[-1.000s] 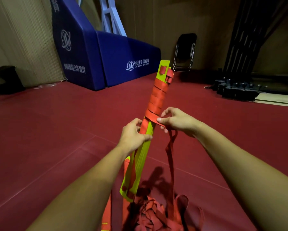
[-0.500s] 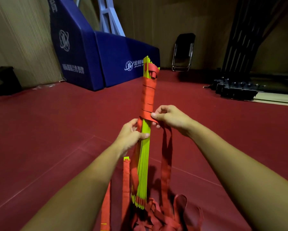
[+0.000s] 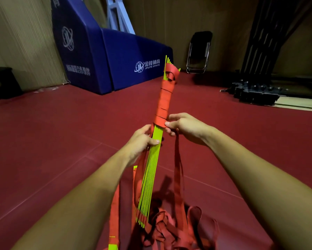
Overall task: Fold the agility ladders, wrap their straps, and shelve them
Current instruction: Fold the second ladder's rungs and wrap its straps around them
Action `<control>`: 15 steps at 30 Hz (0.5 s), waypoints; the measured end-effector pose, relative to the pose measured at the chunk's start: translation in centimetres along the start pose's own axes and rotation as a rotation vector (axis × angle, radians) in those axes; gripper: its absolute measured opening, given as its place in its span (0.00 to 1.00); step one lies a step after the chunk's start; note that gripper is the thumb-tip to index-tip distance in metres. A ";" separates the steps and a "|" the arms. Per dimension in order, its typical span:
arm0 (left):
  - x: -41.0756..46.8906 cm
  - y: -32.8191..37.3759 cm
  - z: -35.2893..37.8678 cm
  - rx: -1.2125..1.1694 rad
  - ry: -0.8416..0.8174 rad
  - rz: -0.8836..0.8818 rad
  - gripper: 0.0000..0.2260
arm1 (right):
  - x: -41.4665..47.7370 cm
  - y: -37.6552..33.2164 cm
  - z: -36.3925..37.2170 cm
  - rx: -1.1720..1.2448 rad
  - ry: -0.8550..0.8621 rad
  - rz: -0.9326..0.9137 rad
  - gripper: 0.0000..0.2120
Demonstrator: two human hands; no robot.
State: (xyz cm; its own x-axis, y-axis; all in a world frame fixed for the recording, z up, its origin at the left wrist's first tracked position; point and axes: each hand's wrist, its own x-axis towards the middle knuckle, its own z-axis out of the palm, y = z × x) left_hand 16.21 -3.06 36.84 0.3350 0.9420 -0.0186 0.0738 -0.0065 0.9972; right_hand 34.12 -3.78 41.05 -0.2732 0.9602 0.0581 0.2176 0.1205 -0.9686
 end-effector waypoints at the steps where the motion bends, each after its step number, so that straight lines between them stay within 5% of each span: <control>1: -0.1 0.1 0.1 -0.006 -0.025 0.002 0.19 | 0.0 0.1 -0.1 0.015 -0.008 -0.009 0.06; 8: 0.2 -0.8 0.6 0.436 -0.046 0.147 0.21 | 0.2 0.7 0.6 -0.066 0.126 -0.050 0.11; 15: 0.1 -0.3 0.7 0.282 -0.008 0.029 0.12 | 0.9 1.2 0.5 -0.284 0.210 -0.213 0.13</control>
State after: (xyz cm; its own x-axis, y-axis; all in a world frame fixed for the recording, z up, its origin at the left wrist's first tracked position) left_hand 16.85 -3.13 36.44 0.3483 0.9373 0.0075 0.3223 -0.1273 0.9380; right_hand 33.64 -2.91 39.78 -0.1488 0.9335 0.3264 0.4347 0.3582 -0.8263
